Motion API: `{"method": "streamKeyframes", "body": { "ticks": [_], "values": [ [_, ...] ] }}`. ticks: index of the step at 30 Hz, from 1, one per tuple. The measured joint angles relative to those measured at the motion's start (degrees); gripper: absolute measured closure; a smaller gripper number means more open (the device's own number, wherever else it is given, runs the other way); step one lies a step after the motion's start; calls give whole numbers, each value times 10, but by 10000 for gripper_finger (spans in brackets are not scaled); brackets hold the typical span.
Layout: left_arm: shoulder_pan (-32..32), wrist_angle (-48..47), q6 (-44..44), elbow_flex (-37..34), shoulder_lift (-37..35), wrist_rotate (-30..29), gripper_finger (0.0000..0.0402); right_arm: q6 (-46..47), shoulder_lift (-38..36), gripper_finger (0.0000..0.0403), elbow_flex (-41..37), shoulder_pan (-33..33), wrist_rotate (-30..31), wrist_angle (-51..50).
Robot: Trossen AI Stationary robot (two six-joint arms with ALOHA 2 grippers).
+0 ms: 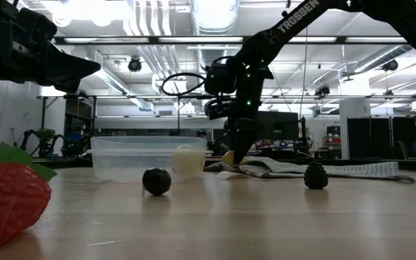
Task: Pick and placing Produce into tupperware
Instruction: Put the yellow lemon into the transparent bin
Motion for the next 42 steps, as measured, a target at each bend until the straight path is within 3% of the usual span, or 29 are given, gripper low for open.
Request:
{"method": "streamKeyframes", "body": {
  "ticks": [6, 14, 26, 42],
  "values": [
    [0, 0, 0, 0, 3, 0, 402, -7, 0, 216, 1, 0, 5, -2],
    [0, 0, 0, 0, 3, 0, 402, -11, 0, 214, 21, 9, 61, -2],
    [0, 6, 2, 0, 0, 0, 402, 1, -39, 214, 32, 22, 63, 0],
    [0, 5, 2, 0, 0, 0, 402, 48, -75, 214, 32, 159, 59, 80]
  ]
}}
